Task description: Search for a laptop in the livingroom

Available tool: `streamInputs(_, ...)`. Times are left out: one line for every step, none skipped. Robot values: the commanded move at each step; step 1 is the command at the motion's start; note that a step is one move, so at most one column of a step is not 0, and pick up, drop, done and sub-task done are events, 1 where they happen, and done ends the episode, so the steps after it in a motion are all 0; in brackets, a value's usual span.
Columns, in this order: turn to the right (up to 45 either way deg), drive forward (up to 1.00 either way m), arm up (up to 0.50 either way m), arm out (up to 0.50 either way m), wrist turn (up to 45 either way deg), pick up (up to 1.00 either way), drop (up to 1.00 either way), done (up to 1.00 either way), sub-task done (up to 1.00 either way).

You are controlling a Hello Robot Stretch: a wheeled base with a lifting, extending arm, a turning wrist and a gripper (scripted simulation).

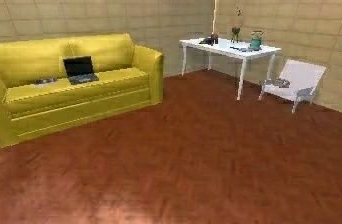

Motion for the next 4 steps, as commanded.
streamInputs(0.0, 0.55, 0.0, 0.0, 0.0, 0.0, 0.0, 0.0, 0.0)
streamInputs(-33.0, 0.0, 0.0, 0.0, 0.0, 0.0, 0.0, 0.0, 0.0)
streamInputs(0.0, 1.0, 0.0, 0.0, 0.0, 0.0, 0.0, 0.0, 0.0)
streamInputs(-30.0, 0.0, 0.0, 0.0, 0.0, 0.0, 0.0, 0.0, 0.0)
